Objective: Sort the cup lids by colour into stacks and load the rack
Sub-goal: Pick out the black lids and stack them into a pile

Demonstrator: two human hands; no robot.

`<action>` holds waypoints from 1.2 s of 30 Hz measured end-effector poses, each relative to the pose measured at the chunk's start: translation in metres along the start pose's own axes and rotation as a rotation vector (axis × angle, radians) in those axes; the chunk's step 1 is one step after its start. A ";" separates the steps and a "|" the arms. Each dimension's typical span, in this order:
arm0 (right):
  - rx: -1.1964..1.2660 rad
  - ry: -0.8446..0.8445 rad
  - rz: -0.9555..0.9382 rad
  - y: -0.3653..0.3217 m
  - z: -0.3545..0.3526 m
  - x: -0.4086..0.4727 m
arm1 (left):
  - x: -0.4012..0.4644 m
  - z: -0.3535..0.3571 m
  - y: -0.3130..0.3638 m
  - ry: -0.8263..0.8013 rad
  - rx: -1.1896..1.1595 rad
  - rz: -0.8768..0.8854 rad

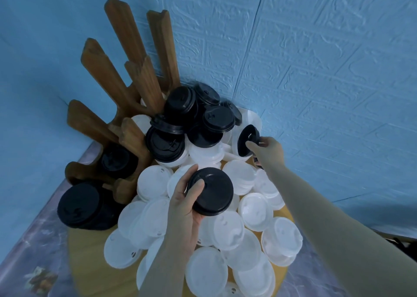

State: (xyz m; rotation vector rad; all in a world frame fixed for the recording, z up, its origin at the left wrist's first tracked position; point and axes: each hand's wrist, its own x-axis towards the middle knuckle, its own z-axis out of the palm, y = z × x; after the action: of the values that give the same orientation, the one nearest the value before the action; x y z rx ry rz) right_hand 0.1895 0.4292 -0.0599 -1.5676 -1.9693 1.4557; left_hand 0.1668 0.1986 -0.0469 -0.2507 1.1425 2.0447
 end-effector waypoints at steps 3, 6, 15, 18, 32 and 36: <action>0.045 0.032 0.022 -0.002 0.004 0.003 | 0.004 -0.004 0.002 0.007 0.007 -0.007; 0.128 0.064 0.074 -0.005 -0.002 -0.003 | 0.005 -0.004 0.004 0.018 0.013 -0.015; 0.186 0.013 -0.356 -0.006 -0.023 -0.099 | -0.001 0.019 0.005 0.015 -0.070 -0.033; -0.017 -0.037 -0.752 0.014 -0.023 -0.128 | -0.004 0.022 0.002 -0.004 -0.159 -0.071; 0.278 -0.324 -0.316 0.032 -0.035 -0.158 | -0.015 0.019 -0.014 -0.053 -0.080 -0.046; 0.442 -0.428 -0.012 0.028 -0.029 -0.154 | -0.017 0.016 -0.017 -0.086 -0.009 -0.013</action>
State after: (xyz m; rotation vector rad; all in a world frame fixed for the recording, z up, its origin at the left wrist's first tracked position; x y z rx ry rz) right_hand 0.2876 0.3140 -0.0100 -1.1185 -1.6682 2.1789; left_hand 0.1934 0.2069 -0.0400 -0.1723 1.0767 2.0299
